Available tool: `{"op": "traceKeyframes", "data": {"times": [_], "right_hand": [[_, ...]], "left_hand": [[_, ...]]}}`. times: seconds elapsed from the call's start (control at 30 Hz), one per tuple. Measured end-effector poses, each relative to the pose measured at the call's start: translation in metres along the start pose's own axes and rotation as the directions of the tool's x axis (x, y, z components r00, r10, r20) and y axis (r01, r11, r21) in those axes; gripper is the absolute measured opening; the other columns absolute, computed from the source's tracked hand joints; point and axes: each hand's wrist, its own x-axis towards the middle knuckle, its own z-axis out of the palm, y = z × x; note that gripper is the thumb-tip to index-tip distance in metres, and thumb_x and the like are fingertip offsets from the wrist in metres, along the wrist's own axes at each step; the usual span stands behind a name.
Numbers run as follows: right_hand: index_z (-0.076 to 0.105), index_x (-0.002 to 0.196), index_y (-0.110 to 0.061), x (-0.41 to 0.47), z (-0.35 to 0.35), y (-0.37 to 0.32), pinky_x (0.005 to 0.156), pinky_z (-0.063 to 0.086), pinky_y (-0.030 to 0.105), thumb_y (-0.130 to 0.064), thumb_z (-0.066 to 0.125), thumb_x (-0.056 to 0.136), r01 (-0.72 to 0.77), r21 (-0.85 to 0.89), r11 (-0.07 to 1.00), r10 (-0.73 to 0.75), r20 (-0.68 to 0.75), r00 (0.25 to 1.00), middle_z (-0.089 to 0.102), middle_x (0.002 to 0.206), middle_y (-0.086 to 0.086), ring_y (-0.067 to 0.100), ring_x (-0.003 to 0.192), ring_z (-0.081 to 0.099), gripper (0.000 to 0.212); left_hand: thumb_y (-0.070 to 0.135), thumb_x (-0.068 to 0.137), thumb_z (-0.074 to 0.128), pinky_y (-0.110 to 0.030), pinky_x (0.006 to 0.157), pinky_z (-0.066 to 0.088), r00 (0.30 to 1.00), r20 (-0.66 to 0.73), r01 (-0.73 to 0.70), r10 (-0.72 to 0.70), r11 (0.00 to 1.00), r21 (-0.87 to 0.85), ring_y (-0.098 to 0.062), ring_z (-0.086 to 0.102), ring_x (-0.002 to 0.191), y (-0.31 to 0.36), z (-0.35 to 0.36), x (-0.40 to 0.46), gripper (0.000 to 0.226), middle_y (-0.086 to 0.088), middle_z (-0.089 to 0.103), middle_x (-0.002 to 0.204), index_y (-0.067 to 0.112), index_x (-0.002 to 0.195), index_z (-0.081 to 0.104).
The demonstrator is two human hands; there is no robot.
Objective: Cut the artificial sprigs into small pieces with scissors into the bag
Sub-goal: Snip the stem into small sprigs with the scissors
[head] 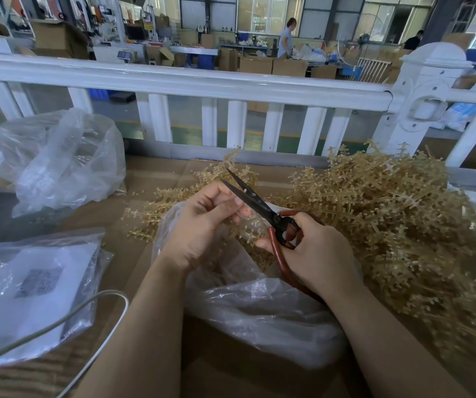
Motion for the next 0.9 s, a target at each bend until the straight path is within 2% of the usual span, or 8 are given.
{"op": "traceKeyframes", "data": {"times": [0.27,0.43,0.53,0.67,0.9], "right_hand": [[0.060,0.107,-0.034,-0.0004,-0.0016,-0.0022,0.061,0.056,0.022,-0.100,0.029,0.071,0.021,-0.001,1.000,-0.021,-0.016,1.000,0.059,0.076,-0.026,0.003,0.074,0.068,0.081],[0.052,0.106,-0.043,-0.0009,-0.0011,-0.0016,0.054,0.039,0.010,-0.103,0.027,0.067,0.001,-0.010,1.000,-0.001,-0.016,1.000,0.052,0.071,-0.031,-0.004,0.068,0.057,0.075],[0.050,0.104,-0.044,-0.0006,-0.0014,-0.0020,0.054,0.034,0.009,-0.104,0.025,0.065,-0.008,-0.022,1.000,0.007,-0.027,1.000,0.050,0.071,-0.031,-0.004,0.068,0.053,0.076],[0.050,0.104,-0.043,-0.0006,-0.0020,-0.0032,0.055,0.033,0.007,-0.104,0.024,0.064,-0.003,-0.009,1.000,0.003,-0.016,1.000,0.053,0.074,-0.029,-0.004,0.070,0.053,0.078],[0.054,0.105,-0.042,-0.0018,-0.0022,-0.0040,0.055,0.032,0.006,-0.103,0.025,0.064,-0.006,0.008,1.000,0.006,-0.009,1.000,0.053,0.072,-0.029,-0.004,0.068,0.054,0.079]], "left_hand": [[0.010,0.088,0.063,-0.029,0.076,0.051,0.999,0.011,0.037,-0.038,0.996,0.082,-0.021,0.066,0.080,0.0009,0.0014,-0.0006,0.016,-0.007,0.073,0.080,-0.003,0.097,0.063],[-0.008,0.091,0.057,-0.021,0.070,0.052,0.998,0.042,0.041,-0.044,0.997,0.070,-0.014,0.068,0.076,-0.0003,0.0023,-0.0009,0.011,-0.004,0.073,0.078,-0.011,0.100,0.060],[-0.008,0.090,0.057,-0.023,0.071,0.053,0.998,0.050,0.045,-0.048,0.997,0.060,-0.015,0.068,0.077,0.0002,0.0038,-0.0007,0.012,-0.005,0.072,0.080,-0.010,0.101,0.061],[-0.003,0.088,0.059,-0.031,0.081,0.056,0.996,0.066,0.063,-0.066,0.997,0.051,-0.018,0.068,0.081,0.0013,0.0043,-0.0008,0.011,-0.005,0.073,0.083,-0.003,0.098,0.063],[-0.004,0.089,0.059,-0.021,0.072,0.052,0.995,0.066,0.068,-0.071,0.997,0.035,-0.014,0.068,0.079,-0.0024,0.0012,-0.0010,0.010,-0.005,0.073,0.081,-0.005,0.099,0.062]]}}
